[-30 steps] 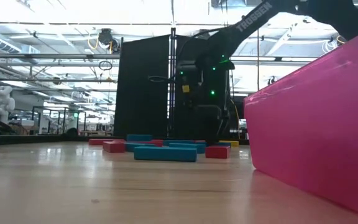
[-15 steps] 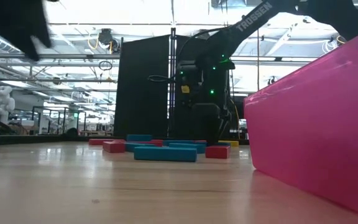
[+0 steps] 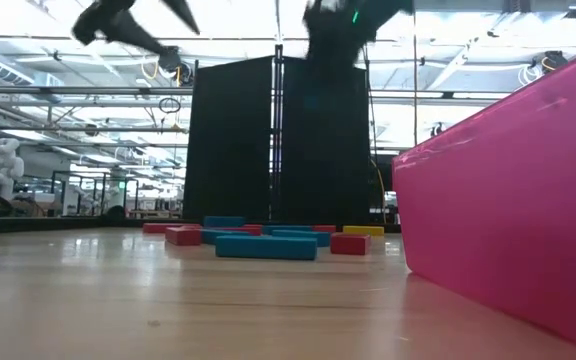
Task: Sort blocks
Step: Put the blue block into the blue bin
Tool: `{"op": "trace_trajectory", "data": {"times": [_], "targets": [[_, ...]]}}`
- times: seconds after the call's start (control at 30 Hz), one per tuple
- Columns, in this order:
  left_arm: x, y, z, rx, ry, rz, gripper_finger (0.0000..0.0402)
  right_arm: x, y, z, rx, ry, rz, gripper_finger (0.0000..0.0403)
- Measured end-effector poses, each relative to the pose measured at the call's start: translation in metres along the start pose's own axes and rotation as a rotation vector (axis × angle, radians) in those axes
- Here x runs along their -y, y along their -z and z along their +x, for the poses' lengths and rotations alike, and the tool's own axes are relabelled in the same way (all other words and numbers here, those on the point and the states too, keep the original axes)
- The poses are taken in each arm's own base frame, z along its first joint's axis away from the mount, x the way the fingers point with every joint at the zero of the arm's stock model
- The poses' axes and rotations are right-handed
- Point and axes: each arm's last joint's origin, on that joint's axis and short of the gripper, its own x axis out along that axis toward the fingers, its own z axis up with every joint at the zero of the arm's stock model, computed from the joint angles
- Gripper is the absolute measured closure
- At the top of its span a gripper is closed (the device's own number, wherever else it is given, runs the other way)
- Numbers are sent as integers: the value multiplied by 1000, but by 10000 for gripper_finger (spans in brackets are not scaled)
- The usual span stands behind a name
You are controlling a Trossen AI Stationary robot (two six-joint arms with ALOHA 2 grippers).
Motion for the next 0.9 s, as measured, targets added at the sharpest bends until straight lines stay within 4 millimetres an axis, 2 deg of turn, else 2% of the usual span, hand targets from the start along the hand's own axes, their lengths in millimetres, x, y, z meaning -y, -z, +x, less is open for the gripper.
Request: {"op": "trace_trajectory", "data": {"times": [0.13, 0.23, 0.3, 0.53, 0.63, 0.77, 0.9], "targets": [[19, -29, 4, 14, 166, 16, 114, -4, -19, -45, 200, -45, -5, 301], [38, -53, 11, 12, 436, 97, 114, -5, -25, -67, 288, -54, -8, 301], [44, -67, 17, 59, 558, 129, 114, -6, -27, -77, 319, -58, -11, 301], [34, -93, 50, 123, 584, 137, 114, -25, -26, -86, 342, -112, -45, 301], [36, -101, 58, 147, 688, 142, 114, -36, -28, -88, 380, -145, -69, 301], [42, -105, 63, 181, 846, 182, 114, -47, -32, -91, 440, -178, -89, 301], [46, -101, 68, 194, 884, 234, 114, -48, -33, -94, 455, -181, -90, 301]]}}
